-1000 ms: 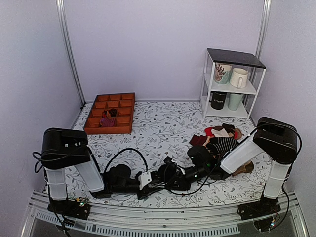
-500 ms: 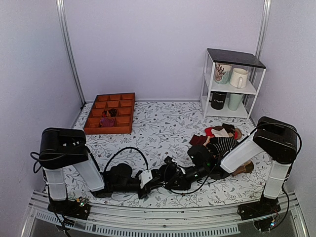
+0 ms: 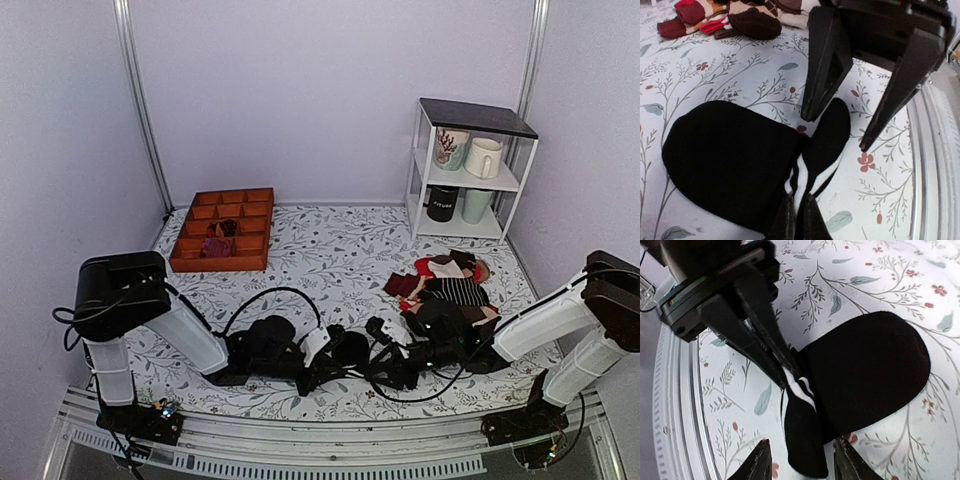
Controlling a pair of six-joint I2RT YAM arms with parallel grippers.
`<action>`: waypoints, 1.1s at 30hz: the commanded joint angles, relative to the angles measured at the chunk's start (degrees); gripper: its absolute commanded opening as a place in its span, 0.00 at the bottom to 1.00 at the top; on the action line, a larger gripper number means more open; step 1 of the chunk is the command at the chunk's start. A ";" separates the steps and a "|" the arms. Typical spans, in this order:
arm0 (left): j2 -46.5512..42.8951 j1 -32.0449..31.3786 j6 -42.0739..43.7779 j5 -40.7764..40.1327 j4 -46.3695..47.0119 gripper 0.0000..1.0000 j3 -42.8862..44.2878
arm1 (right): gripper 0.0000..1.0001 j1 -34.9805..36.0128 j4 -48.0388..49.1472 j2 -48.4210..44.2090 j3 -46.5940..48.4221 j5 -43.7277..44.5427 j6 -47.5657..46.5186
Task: Roll the socks
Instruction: Roll the sock at the center of the board.
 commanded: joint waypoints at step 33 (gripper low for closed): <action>10.20 1.33 -7.88 2.82 -20.51 0.07 -1.67 | 0.09 1.61 10.95 11.04 0.60 -2.23 -2.69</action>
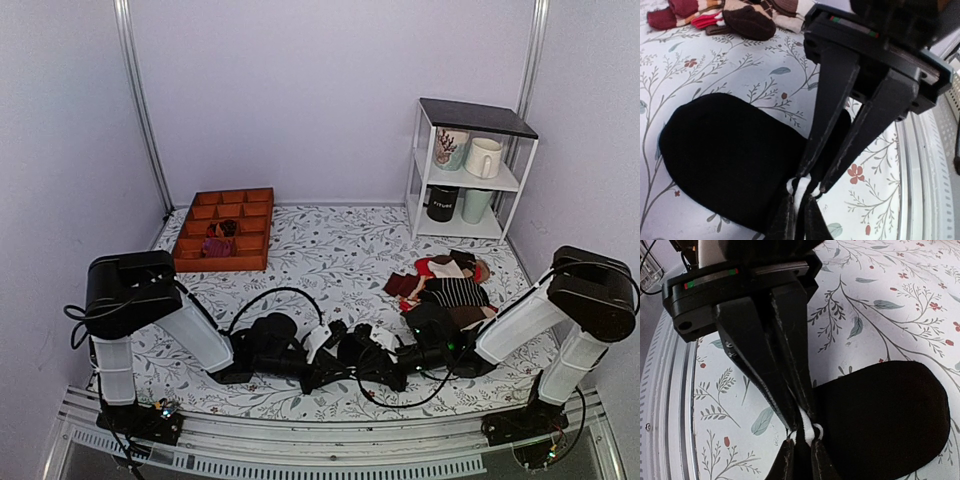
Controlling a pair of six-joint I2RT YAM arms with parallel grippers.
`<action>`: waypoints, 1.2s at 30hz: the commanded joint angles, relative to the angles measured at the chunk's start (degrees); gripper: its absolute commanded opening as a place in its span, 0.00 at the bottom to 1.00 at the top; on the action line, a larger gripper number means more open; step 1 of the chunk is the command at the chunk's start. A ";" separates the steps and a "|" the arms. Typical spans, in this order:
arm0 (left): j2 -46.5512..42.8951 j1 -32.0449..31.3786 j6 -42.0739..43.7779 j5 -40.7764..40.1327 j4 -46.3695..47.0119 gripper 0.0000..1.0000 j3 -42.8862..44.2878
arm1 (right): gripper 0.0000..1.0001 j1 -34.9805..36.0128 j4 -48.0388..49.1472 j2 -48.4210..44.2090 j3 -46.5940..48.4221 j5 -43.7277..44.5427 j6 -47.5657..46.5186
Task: Roll the socks
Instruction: Roll the sock at the center of the board, then adjust the sock at the center of the board.
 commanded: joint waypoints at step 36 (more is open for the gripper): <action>-9.05 12.42 15.12 16.34 -16.83 0.55 6.68 | 0.08 -1.44 -2.33 5.16 -5.05 -4.52 21.91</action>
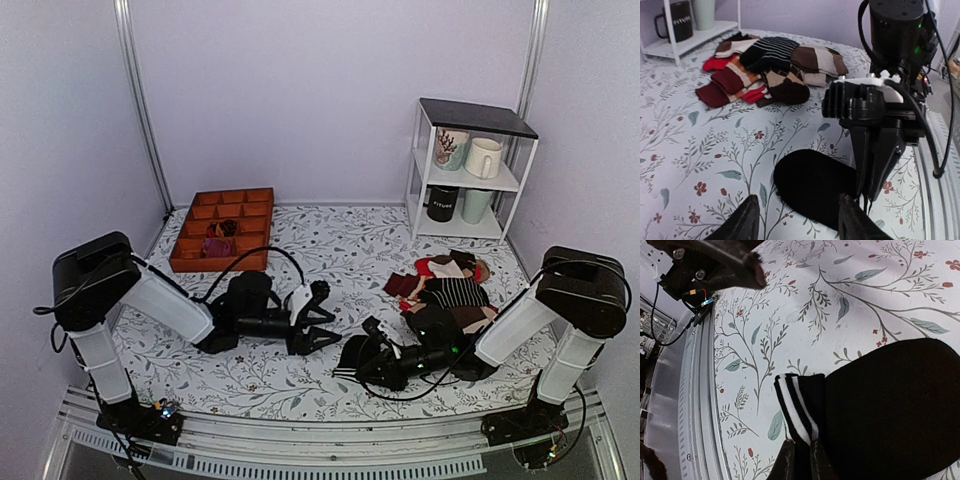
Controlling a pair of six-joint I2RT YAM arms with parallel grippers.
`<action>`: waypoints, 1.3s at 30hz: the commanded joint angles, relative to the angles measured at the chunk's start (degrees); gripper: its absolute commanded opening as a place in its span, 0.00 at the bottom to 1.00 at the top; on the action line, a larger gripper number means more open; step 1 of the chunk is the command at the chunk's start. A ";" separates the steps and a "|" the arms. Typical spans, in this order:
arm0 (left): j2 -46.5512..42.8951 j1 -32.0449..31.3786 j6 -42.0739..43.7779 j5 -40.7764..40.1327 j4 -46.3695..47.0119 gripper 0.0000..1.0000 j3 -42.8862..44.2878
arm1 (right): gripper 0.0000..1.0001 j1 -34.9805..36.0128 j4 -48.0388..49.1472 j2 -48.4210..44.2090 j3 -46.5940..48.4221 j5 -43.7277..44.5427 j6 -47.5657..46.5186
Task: Roll the socks
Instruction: Adjust the sock at the center of the board.
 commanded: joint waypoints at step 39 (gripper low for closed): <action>-1.85 -0.67 -11.27 -15.13 -27.85 0.00 1.82 | 0.09 0.20 -15.16 1.65 -1.16 1.61 2.15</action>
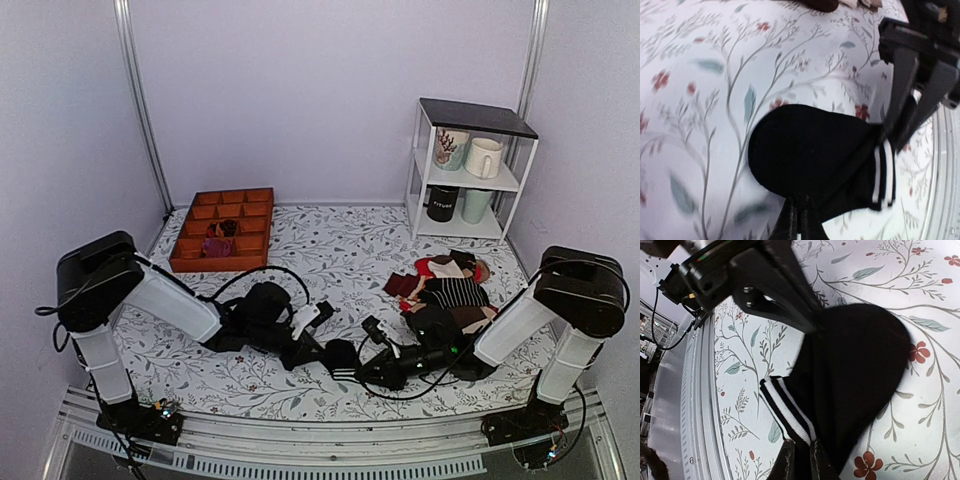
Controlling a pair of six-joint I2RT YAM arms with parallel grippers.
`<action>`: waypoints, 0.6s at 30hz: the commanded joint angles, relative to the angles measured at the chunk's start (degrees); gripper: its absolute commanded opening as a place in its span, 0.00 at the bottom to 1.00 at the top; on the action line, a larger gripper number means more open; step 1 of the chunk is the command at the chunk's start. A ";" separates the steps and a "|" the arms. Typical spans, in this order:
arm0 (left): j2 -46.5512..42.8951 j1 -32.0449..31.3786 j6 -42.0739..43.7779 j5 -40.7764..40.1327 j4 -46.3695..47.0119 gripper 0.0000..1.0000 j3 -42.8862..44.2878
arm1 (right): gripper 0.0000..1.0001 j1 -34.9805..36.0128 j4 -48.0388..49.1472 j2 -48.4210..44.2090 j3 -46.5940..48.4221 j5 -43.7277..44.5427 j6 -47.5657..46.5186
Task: Roll the socks
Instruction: Adjust the sock at the center of the board.
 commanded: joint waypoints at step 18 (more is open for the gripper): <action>-3.19 0.20 4.32 -17.97 4.45 0.31 -0.96 | 0.09 0.10 -30.13 5.84 9.74 -5.59 -8.81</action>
